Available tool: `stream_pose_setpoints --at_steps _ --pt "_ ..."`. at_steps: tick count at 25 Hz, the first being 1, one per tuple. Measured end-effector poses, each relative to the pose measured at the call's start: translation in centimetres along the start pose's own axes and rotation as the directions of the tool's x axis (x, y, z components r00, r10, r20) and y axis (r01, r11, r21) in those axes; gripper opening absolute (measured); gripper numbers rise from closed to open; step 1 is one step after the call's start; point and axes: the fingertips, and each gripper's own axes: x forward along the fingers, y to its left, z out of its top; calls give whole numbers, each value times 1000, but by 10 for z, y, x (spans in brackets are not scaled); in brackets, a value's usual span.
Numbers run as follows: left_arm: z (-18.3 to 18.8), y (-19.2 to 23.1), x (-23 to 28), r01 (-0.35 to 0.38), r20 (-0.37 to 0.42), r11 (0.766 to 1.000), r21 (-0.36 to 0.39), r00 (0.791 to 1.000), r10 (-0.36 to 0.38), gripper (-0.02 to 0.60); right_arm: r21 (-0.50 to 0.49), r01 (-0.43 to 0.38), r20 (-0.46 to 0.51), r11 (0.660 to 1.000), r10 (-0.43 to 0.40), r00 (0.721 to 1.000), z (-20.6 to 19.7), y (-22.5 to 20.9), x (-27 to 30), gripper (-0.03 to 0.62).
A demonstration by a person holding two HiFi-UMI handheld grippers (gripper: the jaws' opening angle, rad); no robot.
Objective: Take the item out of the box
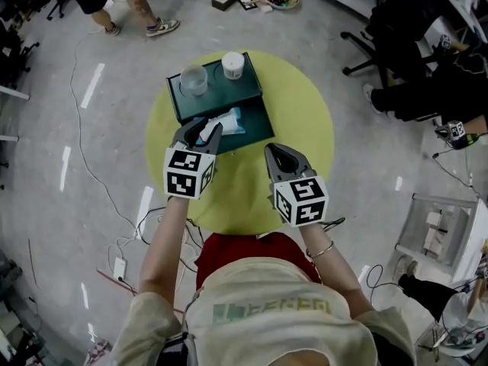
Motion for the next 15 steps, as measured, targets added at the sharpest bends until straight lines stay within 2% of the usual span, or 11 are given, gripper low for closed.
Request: stream_pose_setpoints --at_steps 4,8,15 --pt "-12 -2 16 67 -89 997 35 994 -63 139 8 7 -10 1000 -7 1000 -1 -3 6 37" --pt "-24 -9 28 132 -179 989 72 977 -117 183 22 13 -26 1000 -13 1000 -5 -7 10 37" --pt "-38 -9 45 173 -254 975 142 958 -133 205 34 22 -48 999 -20 999 -12 -10 20 37"
